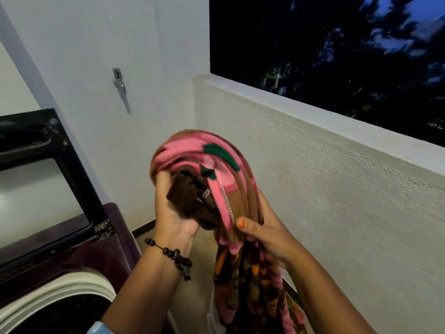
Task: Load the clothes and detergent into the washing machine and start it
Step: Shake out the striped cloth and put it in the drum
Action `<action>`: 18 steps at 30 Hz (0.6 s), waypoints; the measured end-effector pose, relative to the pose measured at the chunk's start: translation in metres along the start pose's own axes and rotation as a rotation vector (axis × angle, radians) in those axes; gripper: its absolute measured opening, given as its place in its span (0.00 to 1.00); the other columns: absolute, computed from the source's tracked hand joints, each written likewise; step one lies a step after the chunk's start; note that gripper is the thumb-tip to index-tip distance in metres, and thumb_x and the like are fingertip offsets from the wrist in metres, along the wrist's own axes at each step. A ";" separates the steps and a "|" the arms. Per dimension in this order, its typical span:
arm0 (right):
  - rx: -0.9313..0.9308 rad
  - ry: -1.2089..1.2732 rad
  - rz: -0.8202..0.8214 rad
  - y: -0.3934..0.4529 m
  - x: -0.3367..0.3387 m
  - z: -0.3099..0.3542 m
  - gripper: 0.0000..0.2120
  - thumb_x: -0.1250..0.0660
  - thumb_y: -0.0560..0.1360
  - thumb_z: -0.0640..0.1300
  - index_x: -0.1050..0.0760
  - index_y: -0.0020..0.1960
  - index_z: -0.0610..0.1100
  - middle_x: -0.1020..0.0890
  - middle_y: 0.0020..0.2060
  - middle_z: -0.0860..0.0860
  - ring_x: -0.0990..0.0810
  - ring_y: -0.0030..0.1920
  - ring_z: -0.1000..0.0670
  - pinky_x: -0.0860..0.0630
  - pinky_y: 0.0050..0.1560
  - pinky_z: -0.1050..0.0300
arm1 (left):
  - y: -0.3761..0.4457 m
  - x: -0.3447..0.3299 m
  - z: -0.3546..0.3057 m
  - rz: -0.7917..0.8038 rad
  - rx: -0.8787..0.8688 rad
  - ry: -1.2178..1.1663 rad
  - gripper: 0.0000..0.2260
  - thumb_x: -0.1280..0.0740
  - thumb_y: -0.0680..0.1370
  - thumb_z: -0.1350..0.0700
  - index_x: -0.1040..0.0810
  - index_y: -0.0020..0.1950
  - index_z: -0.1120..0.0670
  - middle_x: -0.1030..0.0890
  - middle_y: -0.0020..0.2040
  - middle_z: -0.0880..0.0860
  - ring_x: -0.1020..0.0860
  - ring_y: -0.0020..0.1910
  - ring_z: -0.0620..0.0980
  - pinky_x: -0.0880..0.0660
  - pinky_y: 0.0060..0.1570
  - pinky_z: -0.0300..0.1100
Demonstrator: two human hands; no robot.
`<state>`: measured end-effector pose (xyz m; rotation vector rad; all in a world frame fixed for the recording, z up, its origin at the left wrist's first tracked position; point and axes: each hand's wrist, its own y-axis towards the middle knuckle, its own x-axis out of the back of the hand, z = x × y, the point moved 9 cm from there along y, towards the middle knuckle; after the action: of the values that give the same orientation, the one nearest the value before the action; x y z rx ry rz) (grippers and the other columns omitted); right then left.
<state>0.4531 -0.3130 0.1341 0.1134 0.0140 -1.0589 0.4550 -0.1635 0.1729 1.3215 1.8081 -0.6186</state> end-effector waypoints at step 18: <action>0.132 0.033 -0.343 0.011 0.043 0.014 0.36 0.26 0.58 0.35 0.30 0.64 0.52 0.17 0.52 0.51 0.18 0.54 0.53 0.21 0.52 0.58 | -0.031 0.038 0.049 0.209 0.112 0.743 0.32 0.29 0.75 0.62 0.41 0.73 0.49 0.21 0.58 0.44 0.22 0.60 0.41 0.23 0.54 0.37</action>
<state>0.4831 -0.3467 0.1464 0.2550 -0.0073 -1.4009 0.4363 -0.1906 0.1117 1.9615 2.1735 -0.1049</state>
